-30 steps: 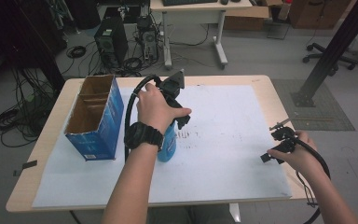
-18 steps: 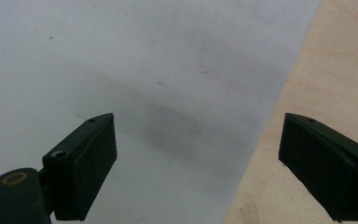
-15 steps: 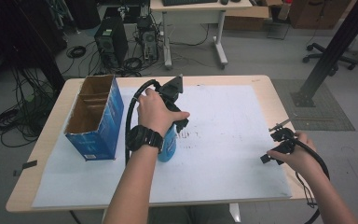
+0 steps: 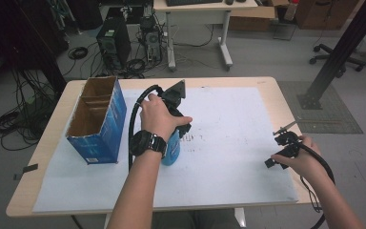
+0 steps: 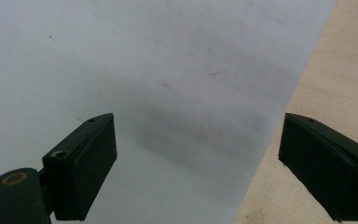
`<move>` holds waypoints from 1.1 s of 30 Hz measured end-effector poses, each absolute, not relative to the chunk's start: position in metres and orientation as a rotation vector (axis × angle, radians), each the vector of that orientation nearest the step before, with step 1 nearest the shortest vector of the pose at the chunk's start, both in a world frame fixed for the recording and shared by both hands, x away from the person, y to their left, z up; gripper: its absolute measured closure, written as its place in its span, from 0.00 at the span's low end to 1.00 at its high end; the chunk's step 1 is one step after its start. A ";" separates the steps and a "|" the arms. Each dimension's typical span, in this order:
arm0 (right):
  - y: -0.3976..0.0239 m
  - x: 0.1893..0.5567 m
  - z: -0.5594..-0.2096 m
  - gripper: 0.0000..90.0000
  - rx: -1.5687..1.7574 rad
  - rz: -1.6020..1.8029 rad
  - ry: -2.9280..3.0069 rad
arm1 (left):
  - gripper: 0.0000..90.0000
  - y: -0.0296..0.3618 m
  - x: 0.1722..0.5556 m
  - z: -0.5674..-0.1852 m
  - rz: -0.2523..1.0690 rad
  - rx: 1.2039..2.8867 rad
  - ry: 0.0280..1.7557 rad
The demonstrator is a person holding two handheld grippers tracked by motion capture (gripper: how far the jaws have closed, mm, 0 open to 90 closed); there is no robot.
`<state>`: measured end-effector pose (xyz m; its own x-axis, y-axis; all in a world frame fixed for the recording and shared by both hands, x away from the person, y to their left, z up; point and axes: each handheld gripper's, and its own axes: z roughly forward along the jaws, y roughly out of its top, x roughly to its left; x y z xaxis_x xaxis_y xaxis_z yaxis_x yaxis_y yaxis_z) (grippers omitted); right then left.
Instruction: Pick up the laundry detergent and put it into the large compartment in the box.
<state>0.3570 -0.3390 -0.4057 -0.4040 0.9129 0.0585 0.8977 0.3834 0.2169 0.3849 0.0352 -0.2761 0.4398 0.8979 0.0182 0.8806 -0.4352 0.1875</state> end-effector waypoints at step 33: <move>-0.341 0.357 -0.412 0.12 1.690 0.332 2.562 | 0.30 0.033 0.390 -0.287 0.168 2.557 1.615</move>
<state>0.3568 -0.3411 -0.4124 -0.3995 0.9138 0.0728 0.9023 0.3779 0.2076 0.3898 0.0330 -0.2875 0.4272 0.9035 0.0335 0.8911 -0.4270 0.1538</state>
